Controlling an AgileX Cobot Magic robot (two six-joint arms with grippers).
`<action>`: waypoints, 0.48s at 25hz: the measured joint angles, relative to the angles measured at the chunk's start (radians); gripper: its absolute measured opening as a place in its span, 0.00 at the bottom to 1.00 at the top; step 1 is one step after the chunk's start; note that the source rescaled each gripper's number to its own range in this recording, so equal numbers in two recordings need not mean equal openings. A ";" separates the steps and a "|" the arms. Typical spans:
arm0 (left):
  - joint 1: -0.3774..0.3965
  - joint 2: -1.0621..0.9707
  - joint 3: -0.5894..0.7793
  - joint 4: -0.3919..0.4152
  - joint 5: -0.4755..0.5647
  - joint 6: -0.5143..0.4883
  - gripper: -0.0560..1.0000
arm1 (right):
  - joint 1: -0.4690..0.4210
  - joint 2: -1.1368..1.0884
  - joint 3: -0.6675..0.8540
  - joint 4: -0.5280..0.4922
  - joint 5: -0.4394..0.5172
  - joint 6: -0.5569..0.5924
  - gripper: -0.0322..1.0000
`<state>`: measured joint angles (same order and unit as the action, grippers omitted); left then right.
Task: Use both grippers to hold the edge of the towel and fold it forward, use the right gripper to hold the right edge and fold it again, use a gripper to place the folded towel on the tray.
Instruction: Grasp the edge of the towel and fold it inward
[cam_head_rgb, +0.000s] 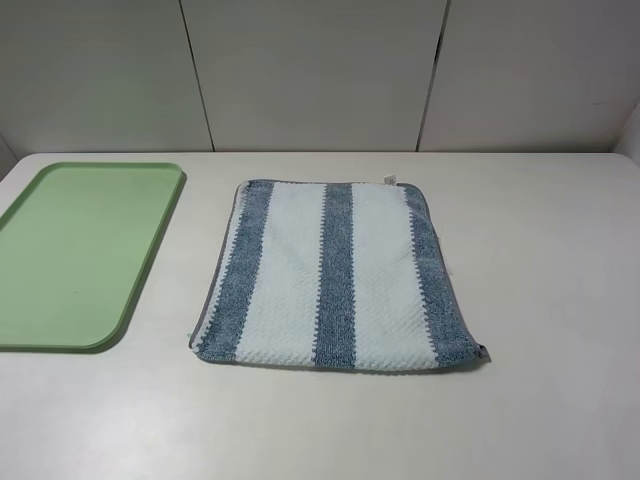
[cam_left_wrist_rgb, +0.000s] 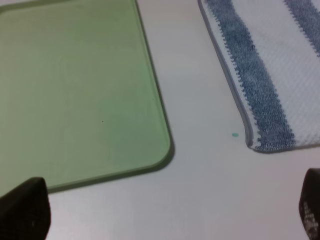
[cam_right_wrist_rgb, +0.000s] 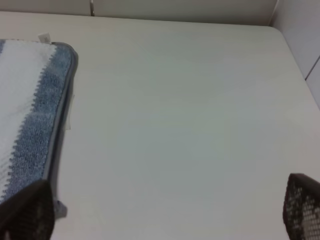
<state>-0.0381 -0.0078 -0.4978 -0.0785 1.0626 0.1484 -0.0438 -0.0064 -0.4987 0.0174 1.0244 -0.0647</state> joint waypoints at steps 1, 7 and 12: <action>0.000 0.000 0.000 0.000 0.000 0.000 1.00 | 0.000 0.000 0.000 0.000 0.000 0.000 1.00; 0.000 0.000 0.000 0.000 0.000 0.000 1.00 | 0.000 0.000 0.000 0.000 0.000 0.000 1.00; 0.000 0.000 0.000 0.000 0.000 0.000 1.00 | 0.000 0.000 0.000 0.000 0.000 0.000 1.00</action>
<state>-0.0381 -0.0078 -0.4978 -0.0785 1.0626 0.1484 -0.0438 -0.0064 -0.4987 0.0174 1.0244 -0.0647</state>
